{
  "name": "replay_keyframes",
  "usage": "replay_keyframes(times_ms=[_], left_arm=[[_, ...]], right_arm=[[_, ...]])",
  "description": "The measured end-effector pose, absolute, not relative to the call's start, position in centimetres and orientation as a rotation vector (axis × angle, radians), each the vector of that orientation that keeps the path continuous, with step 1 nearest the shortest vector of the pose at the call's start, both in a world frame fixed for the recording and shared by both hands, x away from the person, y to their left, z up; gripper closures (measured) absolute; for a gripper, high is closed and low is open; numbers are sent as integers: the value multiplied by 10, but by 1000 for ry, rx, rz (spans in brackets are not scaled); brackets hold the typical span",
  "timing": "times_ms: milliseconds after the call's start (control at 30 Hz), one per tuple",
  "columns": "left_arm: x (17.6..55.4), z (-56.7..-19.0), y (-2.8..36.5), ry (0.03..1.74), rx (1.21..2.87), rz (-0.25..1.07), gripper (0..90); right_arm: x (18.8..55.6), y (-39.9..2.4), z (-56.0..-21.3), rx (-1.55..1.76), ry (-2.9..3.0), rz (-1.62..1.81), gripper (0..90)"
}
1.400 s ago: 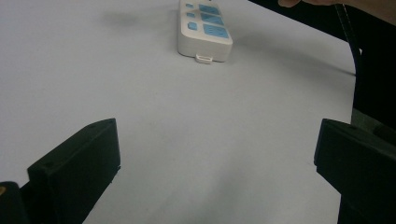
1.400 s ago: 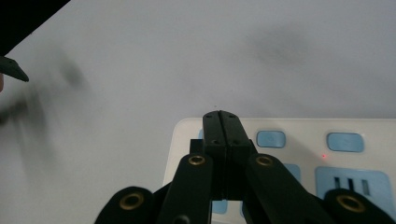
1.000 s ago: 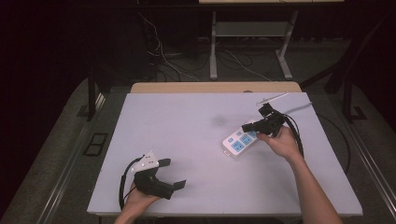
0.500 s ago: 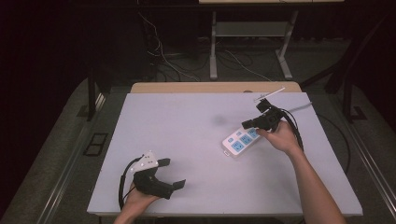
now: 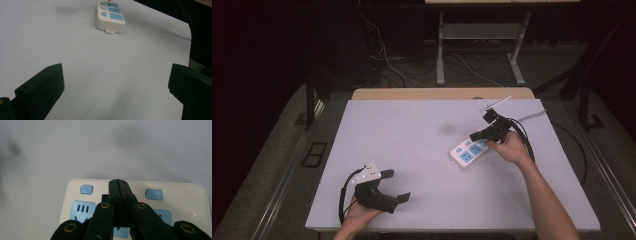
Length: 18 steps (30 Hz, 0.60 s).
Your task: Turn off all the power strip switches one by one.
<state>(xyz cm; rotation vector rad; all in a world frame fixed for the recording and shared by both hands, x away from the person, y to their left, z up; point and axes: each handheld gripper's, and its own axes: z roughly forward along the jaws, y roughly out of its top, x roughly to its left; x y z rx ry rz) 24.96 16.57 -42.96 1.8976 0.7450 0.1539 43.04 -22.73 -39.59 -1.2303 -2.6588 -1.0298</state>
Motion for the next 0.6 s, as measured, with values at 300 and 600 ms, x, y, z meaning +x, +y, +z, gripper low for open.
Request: replay_keyframes(times_ms=[300,600], left_arm=[[250,-430,166,745,1899,153,0],[250,-430,166,745,1900,152,0]], right_arm=[[434,-222,-403,-1229,-2661,-1008,900],[436,-216,-408,-1223,-2660,-994,900]])
